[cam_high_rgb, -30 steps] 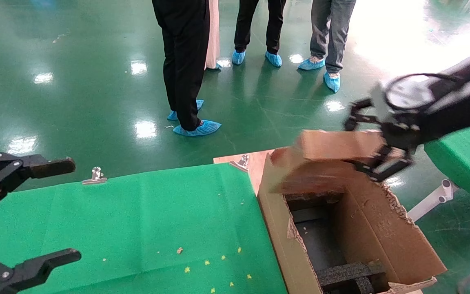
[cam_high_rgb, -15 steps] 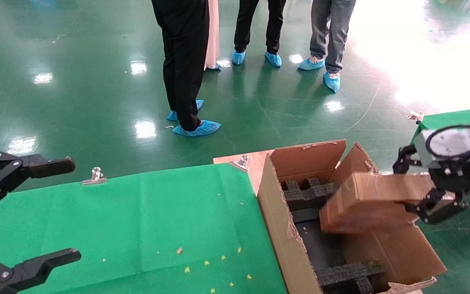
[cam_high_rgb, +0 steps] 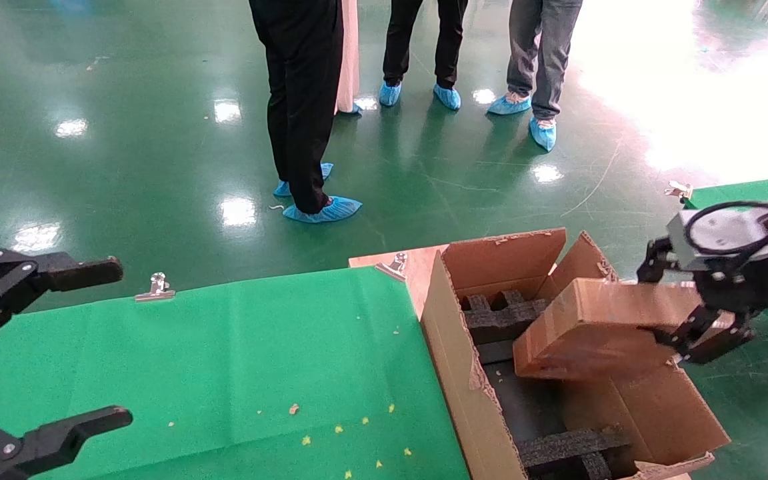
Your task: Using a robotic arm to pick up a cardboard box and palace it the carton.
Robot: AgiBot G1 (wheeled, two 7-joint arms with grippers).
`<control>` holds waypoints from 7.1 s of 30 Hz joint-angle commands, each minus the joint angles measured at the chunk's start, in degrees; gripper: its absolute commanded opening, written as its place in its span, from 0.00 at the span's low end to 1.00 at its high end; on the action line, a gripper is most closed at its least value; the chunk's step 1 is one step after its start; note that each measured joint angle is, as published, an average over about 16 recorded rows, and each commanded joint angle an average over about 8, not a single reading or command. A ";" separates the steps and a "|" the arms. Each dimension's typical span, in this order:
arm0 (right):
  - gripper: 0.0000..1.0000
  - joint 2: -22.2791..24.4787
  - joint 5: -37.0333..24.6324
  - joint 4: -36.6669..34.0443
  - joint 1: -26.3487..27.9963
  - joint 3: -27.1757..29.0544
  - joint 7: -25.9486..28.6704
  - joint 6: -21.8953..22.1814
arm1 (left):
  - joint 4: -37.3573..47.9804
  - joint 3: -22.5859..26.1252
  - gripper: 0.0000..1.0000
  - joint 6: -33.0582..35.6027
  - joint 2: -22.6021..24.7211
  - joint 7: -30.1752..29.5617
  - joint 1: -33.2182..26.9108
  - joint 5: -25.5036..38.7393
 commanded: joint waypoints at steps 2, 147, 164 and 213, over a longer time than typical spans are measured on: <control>0.00 0.11 0.66 -0.24 -1.27 -0.74 5.64 1.90 | 0.01 0.01 1.00 0.00 0.00 0.00 0.00 0.00; 0.81 -8.93 4.68 -4.13 -35.85 -6.53 54.79 36.31 | 0.05 0.19 1.00 -0.10 -0.08 0.11 -0.04 -0.14; 1.00 -8.88 4.67 -3.94 -35.80 -6.55 54.76 36.19 | 0.06 0.19 1.00 -0.10 -0.08 0.11 -0.04 -0.15; 1.00 2.08 15.88 17.84 -14.47 8.36 36.56 34.83 | 0.08 0.25 1.00 -0.12 -0.10 0.15 -0.06 -0.19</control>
